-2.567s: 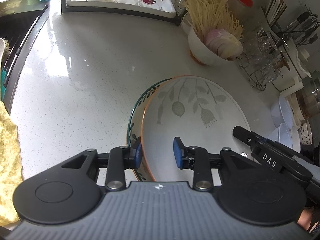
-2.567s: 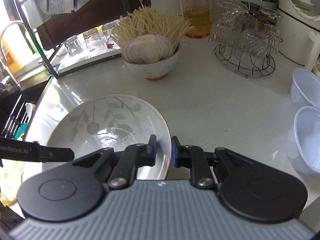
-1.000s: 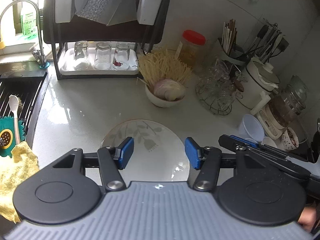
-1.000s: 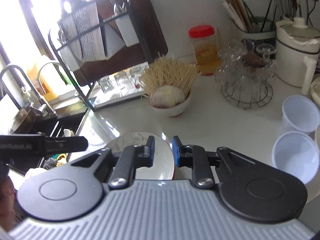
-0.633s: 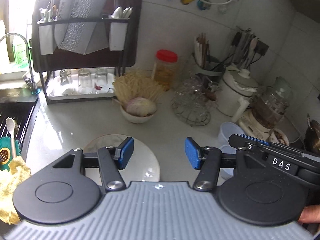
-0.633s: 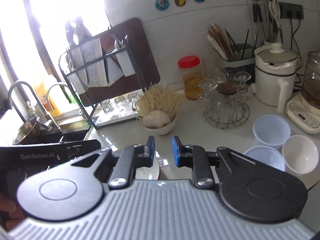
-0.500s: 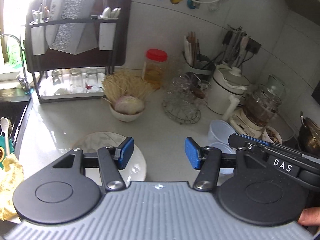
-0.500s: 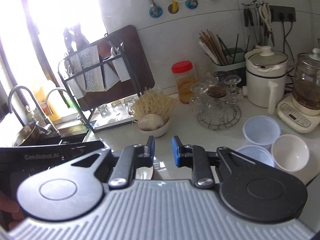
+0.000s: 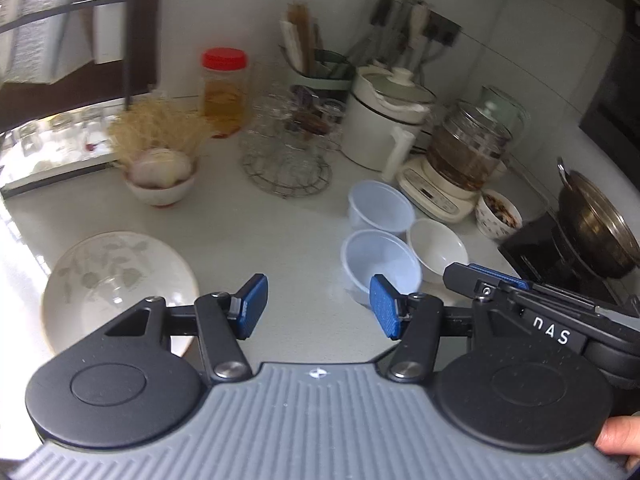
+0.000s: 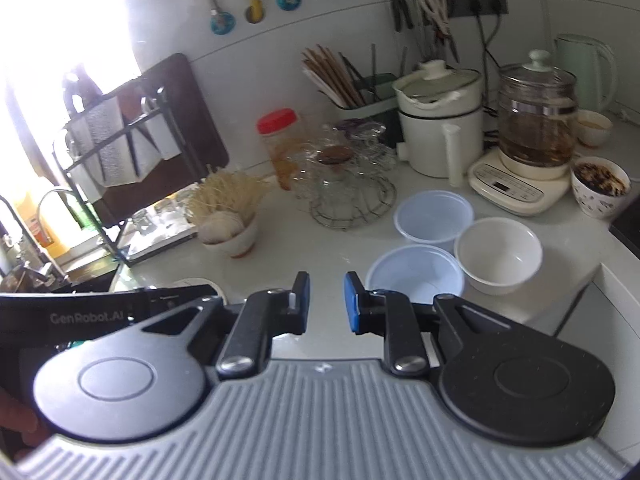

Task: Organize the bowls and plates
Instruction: 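Withdraw both tools and move them toward the translucent blue plastic bowls, then close both grippers on the rim of a translucent blue plastic bowl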

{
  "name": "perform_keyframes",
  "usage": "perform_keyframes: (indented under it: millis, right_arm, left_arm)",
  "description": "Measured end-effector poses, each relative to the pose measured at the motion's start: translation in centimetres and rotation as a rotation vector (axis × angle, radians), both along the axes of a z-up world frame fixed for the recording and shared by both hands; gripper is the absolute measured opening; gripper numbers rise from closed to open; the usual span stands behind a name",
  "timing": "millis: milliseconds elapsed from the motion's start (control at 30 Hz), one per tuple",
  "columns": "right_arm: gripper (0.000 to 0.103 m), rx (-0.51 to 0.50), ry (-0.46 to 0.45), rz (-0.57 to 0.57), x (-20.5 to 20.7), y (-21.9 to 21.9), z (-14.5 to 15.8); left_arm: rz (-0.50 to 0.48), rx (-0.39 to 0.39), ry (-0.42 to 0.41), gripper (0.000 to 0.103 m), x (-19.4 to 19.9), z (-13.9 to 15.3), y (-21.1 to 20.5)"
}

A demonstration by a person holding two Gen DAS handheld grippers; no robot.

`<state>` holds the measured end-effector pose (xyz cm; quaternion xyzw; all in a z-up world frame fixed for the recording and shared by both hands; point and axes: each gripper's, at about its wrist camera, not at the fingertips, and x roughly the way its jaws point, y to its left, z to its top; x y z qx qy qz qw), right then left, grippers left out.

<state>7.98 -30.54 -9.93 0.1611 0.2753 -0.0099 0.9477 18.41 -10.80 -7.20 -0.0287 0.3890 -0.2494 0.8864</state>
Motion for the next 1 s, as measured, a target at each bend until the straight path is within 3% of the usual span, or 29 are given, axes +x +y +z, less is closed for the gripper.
perform_keyframes:
  millis: [367,667,800,1000]
  right_arm:
    - [0.023,-0.006,0.064,-0.112,0.6,-4.8,-3.1]
    - [0.024,0.048,0.142,-0.131,4.4,-9.8,-4.9]
    - [0.051,0.076,0.177,-0.096,5.7,-11.0,-5.9]
    - [0.054,0.158,0.229,-0.080,7.6,-12.1,-7.8]
  left_arm:
    - [-0.097,0.007,0.035,0.062,3.6,-2.8,-5.6]
    - [-0.050,-0.010,0.119,0.062,9.1,-6.1,-8.4]
    - [-0.020,-0.008,0.149,0.062,11.0,-7.2,-9.1]
    - [0.009,0.028,0.193,0.062,13.4,-8.7,-10.1]
